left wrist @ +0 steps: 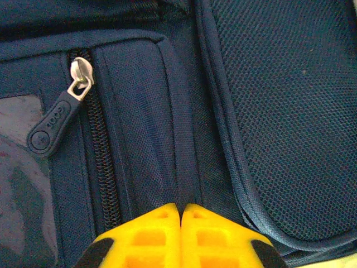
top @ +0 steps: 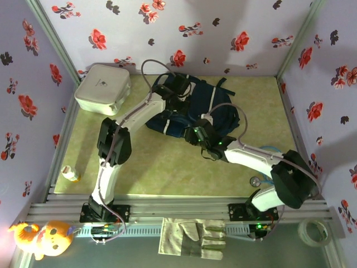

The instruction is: Pack books, pencil case, and school supplies into a backpack

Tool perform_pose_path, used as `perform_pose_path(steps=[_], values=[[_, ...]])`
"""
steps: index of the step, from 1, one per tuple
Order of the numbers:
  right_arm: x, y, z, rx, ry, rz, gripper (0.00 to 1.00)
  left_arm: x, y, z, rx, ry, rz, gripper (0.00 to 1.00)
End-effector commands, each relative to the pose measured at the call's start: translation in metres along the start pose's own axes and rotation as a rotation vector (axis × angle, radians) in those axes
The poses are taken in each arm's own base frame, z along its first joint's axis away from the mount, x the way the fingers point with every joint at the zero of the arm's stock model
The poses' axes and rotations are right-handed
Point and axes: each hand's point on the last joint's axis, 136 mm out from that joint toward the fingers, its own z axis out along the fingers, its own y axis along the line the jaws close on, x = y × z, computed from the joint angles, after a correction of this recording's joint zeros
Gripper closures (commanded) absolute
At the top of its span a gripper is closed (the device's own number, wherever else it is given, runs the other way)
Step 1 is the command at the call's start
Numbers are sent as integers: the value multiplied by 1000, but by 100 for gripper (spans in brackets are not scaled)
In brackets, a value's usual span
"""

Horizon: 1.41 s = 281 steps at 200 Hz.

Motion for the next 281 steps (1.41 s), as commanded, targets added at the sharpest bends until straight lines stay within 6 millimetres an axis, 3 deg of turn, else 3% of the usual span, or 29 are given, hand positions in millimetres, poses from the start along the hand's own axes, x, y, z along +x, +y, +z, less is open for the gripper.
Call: perform_pose_path(steps=[1,45,104,162,210,243,281], values=[[-11,7,7,13,-38,-23,55,-40,-21,-62,112,-152,-56,100],[-28,7,24,75,-84,-31,56,-43,-21,-76,121,-176,-64,100],[-51,-7,43,195,-144,-68,63,-40,-21,-74,121,-168,-60,100],[-58,-10,57,255,-139,-100,77,-38,-19,-71,116,-161,-57,100],[-55,-29,45,334,-139,-119,88,-34,-3,-60,89,-147,-75,100],[-42,-57,30,403,-122,-139,90,-30,13,-50,52,-131,-76,100],[-35,-81,17,469,-99,-132,92,-29,18,-46,46,-126,-74,100]])
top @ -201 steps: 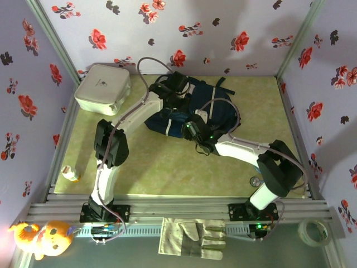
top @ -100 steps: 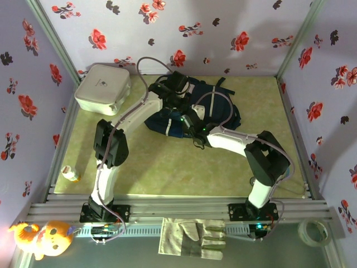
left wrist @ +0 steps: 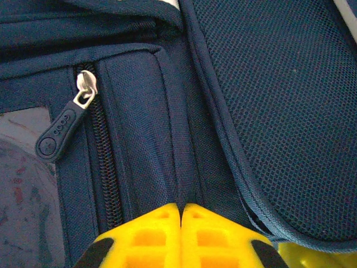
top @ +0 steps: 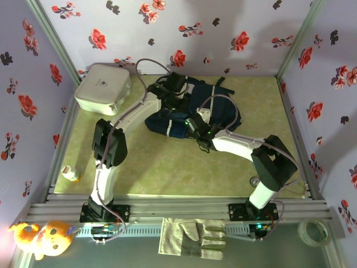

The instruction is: Pack books, pencil case, and school supplies into a backpack

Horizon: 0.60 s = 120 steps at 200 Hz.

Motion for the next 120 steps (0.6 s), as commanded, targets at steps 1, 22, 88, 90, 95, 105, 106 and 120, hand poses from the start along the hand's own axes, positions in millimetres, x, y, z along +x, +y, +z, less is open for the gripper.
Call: perform_pose_path(steps=[1,22,88,90,95,105,106,120], values=[[-1,-44,-5,161,-16,-15,92,-25,12,-32,-11,-95,-4,100],[4,-60,-8,216,-7,-8,92,-25,14,-31,-14,-93,-4,100],[9,-17,6,-16,58,-135,80,-23,11,-29,10,-84,-13,100],[8,-16,7,-16,58,-140,80,-24,11,-29,11,-85,-14,100],[8,-15,9,-13,62,-148,79,-24,10,-30,13,-85,-14,100],[7,-16,12,3,63,-156,77,-24,10,-31,16,-87,-14,100],[8,-16,13,5,63,-157,77,-24,10,-31,16,-87,-14,100],[7,-16,16,15,59,-164,76,-24,10,-31,17,-86,-14,100]])
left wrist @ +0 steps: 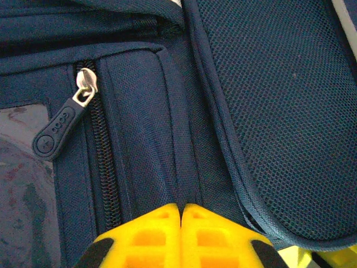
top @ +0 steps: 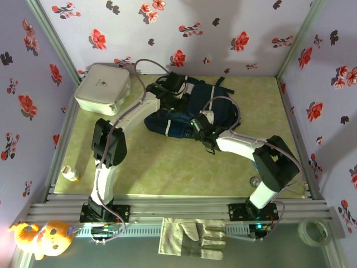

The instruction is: Pack books, pencil case, and school supplies into a backpack

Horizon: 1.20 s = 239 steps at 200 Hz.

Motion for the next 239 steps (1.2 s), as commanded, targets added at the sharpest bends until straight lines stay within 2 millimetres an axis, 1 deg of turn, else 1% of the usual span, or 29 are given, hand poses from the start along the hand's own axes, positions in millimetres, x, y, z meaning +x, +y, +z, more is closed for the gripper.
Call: perform_pose_path(steps=[1,22,42,58,67,86,98,110,150,165,173,183,203,219,239], values=[[-10,8,7,-9,-11,-43,76,-25,4,-33,9,-94,-4,100],[-12,4,9,24,-19,-39,76,-25,4,-34,8,-95,-3,100],[-15,-1,7,50,-38,-27,80,-24,4,-33,7,-92,-1,100],[-16,-5,5,62,-50,-25,85,-24,4,-32,7,-92,2,100],[-17,-8,2,69,-58,-23,89,-23,5,-31,4,-91,3,100],[-19,-17,-5,98,-77,-19,95,-23,9,-30,-9,-92,3,100],[-19,-26,-12,132,-87,-13,97,-22,14,-28,-24,-92,1,100],[-18,-41,-18,184,-92,1,97,-22,20,-26,-42,-93,-2,100],[3,-91,-28,284,-68,66,96,-20,45,-20,-83,-86,-27,100],[6,-102,-30,277,-59,89,96,-19,49,-18,-89,-84,-26,100],[5,-104,-30,259,-57,95,96,-19,50,-17,-89,-82,-22,100],[2,-101,-30,222,-56,87,95,-18,50,-15,-90,-79,-17,100],[-6,-81,-28,119,-44,28,95,-16,50,-11,-90,-72,-11,100],[-7,-68,-24,53,-18,-21,95,-15,51,-10,-90,-68,-7,100],[-5,-65,-18,38,15,-62,92,-12,50,-9,-86,-61,-5,100]])
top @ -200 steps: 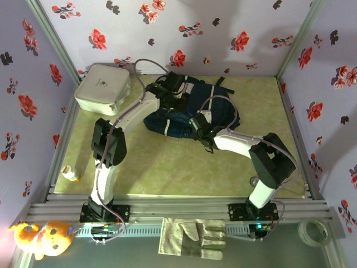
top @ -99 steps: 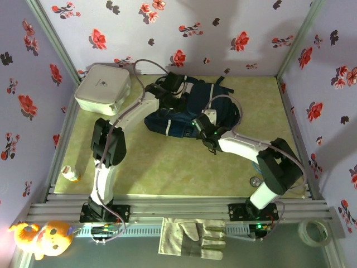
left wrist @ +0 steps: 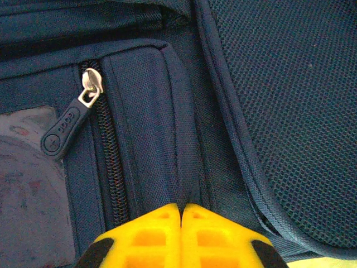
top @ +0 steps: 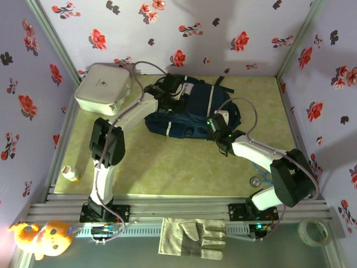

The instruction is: Pack books, pencil case, and school supplies into a backpack

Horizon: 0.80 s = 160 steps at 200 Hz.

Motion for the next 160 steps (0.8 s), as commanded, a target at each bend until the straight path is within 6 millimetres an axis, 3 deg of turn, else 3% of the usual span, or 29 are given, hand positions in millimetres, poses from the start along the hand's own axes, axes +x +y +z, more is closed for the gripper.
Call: perform_pose_path(steps=[1,40,93,130,160], values=[[2,-5,5,8,49,-84,92,-19,39,-20,-102,-73,-13,100],[7,7,11,-54,79,-145,78,-18,34,-19,-76,-66,-11,100],[4,11,20,-56,80,-203,77,-20,34,-21,-74,-72,-14,100],[4,17,23,-85,71,-217,81,-20,34,-22,-74,-72,-15,100],[-1,7,20,-35,39,-200,95,-20,34,-22,-75,-73,-13,100]])
